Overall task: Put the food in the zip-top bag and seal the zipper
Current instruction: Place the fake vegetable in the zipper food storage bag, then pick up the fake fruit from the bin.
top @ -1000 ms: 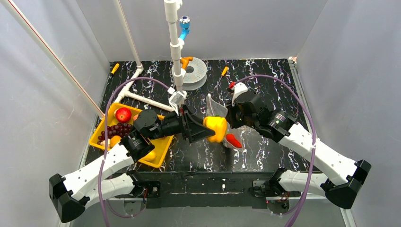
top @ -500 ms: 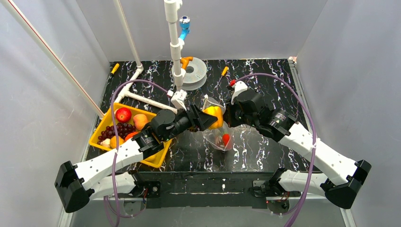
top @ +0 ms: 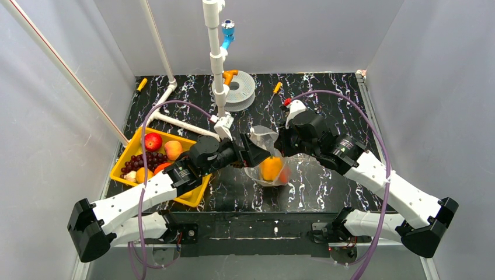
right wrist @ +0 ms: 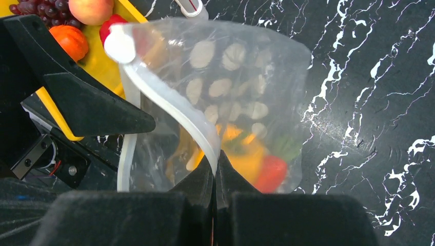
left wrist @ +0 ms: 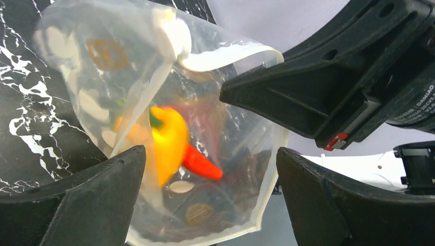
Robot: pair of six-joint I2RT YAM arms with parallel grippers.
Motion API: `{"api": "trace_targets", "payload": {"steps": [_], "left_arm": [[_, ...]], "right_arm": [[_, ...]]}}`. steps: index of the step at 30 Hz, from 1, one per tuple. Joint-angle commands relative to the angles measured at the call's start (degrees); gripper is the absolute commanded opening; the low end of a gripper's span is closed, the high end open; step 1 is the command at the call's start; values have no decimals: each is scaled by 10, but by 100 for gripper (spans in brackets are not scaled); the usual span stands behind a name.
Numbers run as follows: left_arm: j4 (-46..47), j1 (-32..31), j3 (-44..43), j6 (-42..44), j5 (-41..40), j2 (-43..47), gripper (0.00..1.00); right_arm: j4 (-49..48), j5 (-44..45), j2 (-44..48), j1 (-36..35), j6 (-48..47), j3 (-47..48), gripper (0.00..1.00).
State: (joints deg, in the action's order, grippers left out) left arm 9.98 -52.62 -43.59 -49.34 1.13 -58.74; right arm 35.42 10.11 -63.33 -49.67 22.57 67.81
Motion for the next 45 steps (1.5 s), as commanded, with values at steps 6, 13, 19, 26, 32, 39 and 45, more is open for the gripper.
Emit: {"api": "trace_targets", "payload": {"steps": [6,13,19,26,32,39,45], "left_arm": [[-34,-2,-37,57,28,29,98],[-124,-2,-80,138,4,83,97],[-153,-1,-89,172,-3,133,97],[-319,-1,-150,223,-149,166,97],[-504,-1,-161,111,-451,208,98],[-634,-1,-116,-27,-560,232,98],[-743,32,-94,-151,-515,178,98]], "right_arm": [[-21,7,27,-3,5,4,1],[-22,6,25,-3,6,-1,1],[-23,13,29,-3,5,-8,1],[-18,18,33,-3,5,-6,1],[-17,20,27,-3,3,-3,1],[-17,14,15,-3,3,4,1],[-11,14,13,-3,3,8,1]]}}
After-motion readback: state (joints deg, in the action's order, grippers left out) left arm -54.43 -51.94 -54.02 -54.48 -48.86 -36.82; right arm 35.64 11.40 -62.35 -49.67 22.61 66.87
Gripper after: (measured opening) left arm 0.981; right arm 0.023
